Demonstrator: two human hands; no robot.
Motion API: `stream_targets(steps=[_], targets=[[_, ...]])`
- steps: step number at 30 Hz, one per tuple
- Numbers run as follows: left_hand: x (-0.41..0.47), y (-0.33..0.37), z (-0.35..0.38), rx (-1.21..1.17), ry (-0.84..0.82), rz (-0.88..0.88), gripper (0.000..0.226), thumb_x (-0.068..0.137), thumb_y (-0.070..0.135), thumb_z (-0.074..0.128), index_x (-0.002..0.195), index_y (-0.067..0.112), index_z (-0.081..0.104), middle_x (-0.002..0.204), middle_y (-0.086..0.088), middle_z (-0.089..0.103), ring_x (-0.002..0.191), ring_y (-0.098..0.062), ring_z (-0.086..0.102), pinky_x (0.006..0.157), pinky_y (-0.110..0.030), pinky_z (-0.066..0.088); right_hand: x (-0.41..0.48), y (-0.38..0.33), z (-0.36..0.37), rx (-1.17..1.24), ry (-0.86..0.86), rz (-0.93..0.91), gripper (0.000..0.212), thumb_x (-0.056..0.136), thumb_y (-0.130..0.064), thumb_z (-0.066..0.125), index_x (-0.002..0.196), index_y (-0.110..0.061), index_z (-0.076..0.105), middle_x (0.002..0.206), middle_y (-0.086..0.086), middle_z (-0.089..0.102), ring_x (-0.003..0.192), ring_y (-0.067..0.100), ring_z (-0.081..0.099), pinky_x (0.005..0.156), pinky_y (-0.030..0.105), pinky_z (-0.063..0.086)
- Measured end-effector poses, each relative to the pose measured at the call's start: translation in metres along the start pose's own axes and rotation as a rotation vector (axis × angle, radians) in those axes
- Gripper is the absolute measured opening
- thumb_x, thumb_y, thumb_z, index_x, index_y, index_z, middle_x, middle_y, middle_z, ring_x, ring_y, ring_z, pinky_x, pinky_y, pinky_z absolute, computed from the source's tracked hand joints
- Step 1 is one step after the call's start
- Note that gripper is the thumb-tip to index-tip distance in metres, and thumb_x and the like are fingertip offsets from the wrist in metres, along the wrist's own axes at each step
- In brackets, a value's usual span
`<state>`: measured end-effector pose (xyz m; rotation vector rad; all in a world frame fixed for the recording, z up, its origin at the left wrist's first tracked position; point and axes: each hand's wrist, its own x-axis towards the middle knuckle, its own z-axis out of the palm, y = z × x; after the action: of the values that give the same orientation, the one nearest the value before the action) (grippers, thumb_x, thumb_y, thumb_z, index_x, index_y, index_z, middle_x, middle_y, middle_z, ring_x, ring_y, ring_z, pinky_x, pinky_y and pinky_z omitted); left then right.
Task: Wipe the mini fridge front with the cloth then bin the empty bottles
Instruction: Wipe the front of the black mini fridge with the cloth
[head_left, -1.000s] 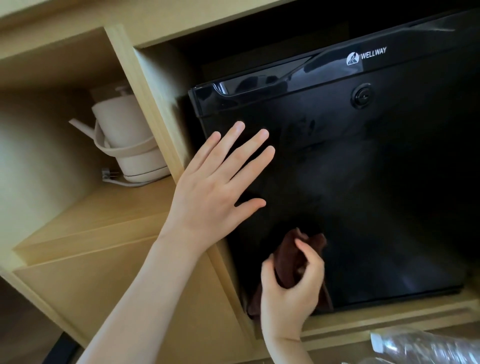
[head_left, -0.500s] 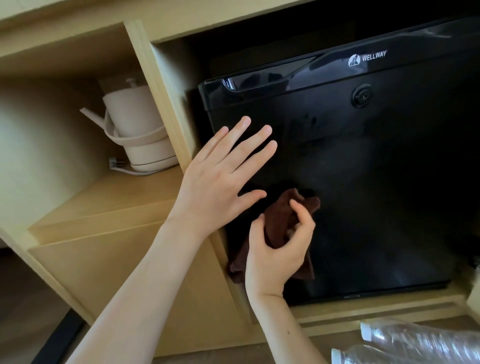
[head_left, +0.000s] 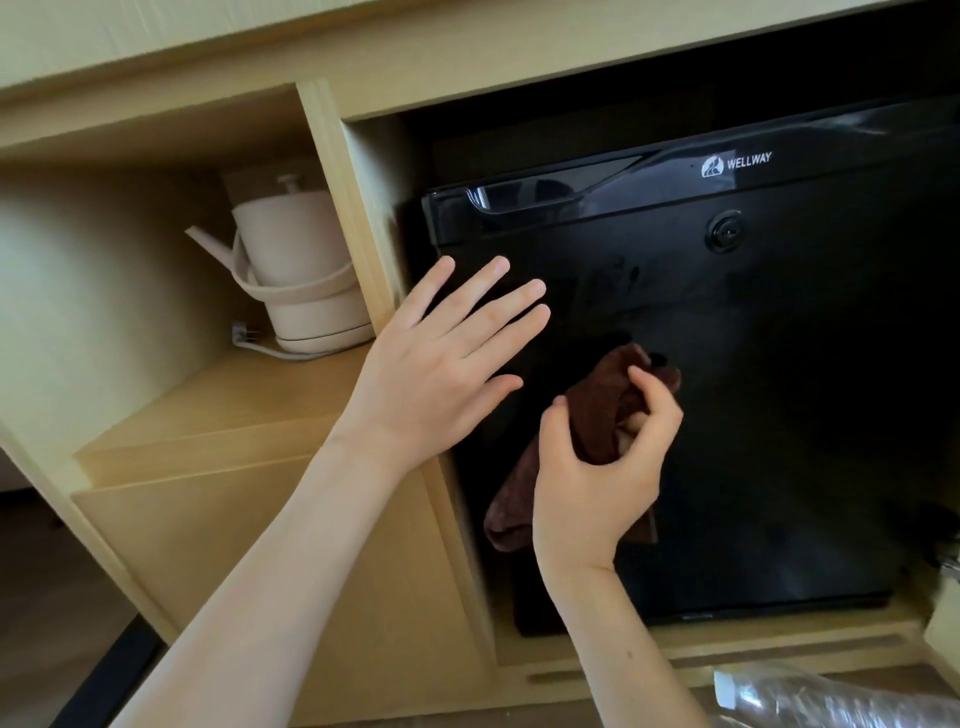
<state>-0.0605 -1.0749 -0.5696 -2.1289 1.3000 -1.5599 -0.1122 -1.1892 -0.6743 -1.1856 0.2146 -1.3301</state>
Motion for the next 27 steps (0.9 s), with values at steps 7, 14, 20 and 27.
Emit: stream_targets(steps=[7,14,20,27], targets=[[-0.001,-0.002,0.003,-0.020,0.034,-0.051,0.058,0.093,0.039,0.066,0.144,0.019,0.051,0.154,-0.001,0.045,0.147,-0.027,0.034,0.122,-0.044,0.022,-0.012,0.014,-0.009,-0.056,-0.104,-0.147,0.052,0.084,-0.022,0.075,0.132,-0.024,0.058,0.124,-0.008,0.061,0.116,0.016,0.062,0.094,0.041,0.055],[-0.001,-0.004,0.005,-0.028,0.056,-0.052,0.056,0.092,0.037,0.067,0.143,0.019,0.053,0.152,-0.001,0.047,0.146,-0.027,0.035,0.121,-0.044,0.025,-0.039,0.048,-0.020,-0.154,-0.218,-0.239,0.053,0.078,-0.014,0.080,0.128,-0.017,0.062,0.109,-0.004,0.062,0.105,0.004,0.059,0.095,0.017,0.047],[0.000,-0.002,0.003,-0.033,0.070,-0.063,0.055,0.092,0.036,0.067,0.142,0.019,0.054,0.151,-0.001,0.048,0.146,-0.027,0.036,0.121,-0.042,0.025,-0.075,0.081,-0.050,-0.260,-0.263,-0.150,0.064,0.068,0.000,0.088,0.122,-0.020,0.060,0.098,0.003,0.060,0.094,0.005,0.056,0.087,0.009,0.046],[0.001,0.001,0.001,-0.039,0.058,-0.076,0.054,0.091,0.035,0.066,0.141,0.019,0.056,0.151,-0.001,0.049,0.146,-0.027,0.036,0.120,-0.041,0.025,-0.053,0.040,-0.017,-0.124,-0.211,-0.185,0.051,0.077,-0.008,0.084,0.123,-0.015,0.063,0.108,-0.007,0.058,0.108,0.002,0.059,0.096,0.016,0.046]])
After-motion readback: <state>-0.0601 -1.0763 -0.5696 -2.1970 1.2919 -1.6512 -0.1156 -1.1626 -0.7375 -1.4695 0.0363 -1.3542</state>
